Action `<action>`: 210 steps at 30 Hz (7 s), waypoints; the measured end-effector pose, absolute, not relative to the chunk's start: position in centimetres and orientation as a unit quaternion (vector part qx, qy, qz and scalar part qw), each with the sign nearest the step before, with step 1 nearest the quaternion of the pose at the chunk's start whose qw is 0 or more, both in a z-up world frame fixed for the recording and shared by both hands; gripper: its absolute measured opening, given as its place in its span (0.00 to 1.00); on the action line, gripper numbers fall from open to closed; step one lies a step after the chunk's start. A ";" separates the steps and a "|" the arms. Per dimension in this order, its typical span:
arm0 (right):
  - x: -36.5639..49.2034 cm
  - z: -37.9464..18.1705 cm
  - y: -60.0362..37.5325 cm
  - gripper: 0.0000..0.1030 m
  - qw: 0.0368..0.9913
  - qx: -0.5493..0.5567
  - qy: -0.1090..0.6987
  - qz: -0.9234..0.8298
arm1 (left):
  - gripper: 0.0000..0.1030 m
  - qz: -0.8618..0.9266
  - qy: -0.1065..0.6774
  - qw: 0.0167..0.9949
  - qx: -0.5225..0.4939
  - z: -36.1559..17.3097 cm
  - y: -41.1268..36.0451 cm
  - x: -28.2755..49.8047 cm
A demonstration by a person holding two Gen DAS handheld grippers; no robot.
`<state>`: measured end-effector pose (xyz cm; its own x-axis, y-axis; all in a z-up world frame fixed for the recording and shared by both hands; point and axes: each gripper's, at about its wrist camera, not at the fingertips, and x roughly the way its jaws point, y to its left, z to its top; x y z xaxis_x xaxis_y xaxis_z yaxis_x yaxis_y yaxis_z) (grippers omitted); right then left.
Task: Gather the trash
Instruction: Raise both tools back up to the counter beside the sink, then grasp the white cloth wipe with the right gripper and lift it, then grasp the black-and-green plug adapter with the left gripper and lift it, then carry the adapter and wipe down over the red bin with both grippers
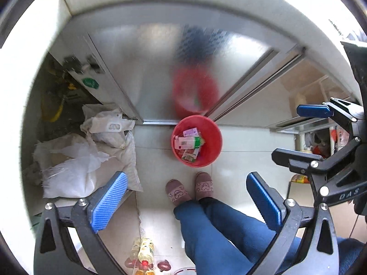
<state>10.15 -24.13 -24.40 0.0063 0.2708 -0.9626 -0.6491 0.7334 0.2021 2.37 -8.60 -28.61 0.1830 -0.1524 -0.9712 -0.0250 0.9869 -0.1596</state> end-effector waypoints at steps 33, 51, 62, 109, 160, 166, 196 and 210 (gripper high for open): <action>21.3 -5.8 -16.1 0.96 0.780 -0.175 0.485 0.354 | 1.00 -0.034 0.531 0.846 -0.038 -9.3 2.1 15.8; 27.2 -8.9 -8.5 0.96 0.748 -0.177 0.538 0.346 | 1.00 -0.075 0.565 0.821 -0.038 -12.5 9.2 23.5; 29.0 -12.7 -6.7 0.91 0.725 -0.195 0.564 0.345 | 1.00 -0.096 0.590 0.799 -0.058 -15.1 9.9 25.0; 30.4 -7.9 -11.7 0.08 0.763 -0.116 0.566 0.289 | 1.00 -0.070 0.585 0.808 -0.025 -14.1 15.1 33.7; 31.2 -7.0 -13.9 0.08 0.766 -0.078 0.571 0.284 | 0.26 -0.142 0.584 0.799 0.004 -12.9 12.2 30.1; 28.9 -6.0 -14.1 0.08 0.762 -0.098 0.556 0.316 | 0.26 -0.133 0.577 0.806 -0.001 -11.0 9.5 25.4; 12.4 -8.3 -24.2 0.08 0.724 -0.154 0.544 0.394 | 0.26 -0.088 0.605 0.792 -0.014 -15.1 -7.3 4.2; 11.9 -17.7 -24.9 0.08 0.711 -0.139 0.584 0.367 | 0.26 -0.092 0.649 0.755 -0.030 -26.3 -8.5 4.9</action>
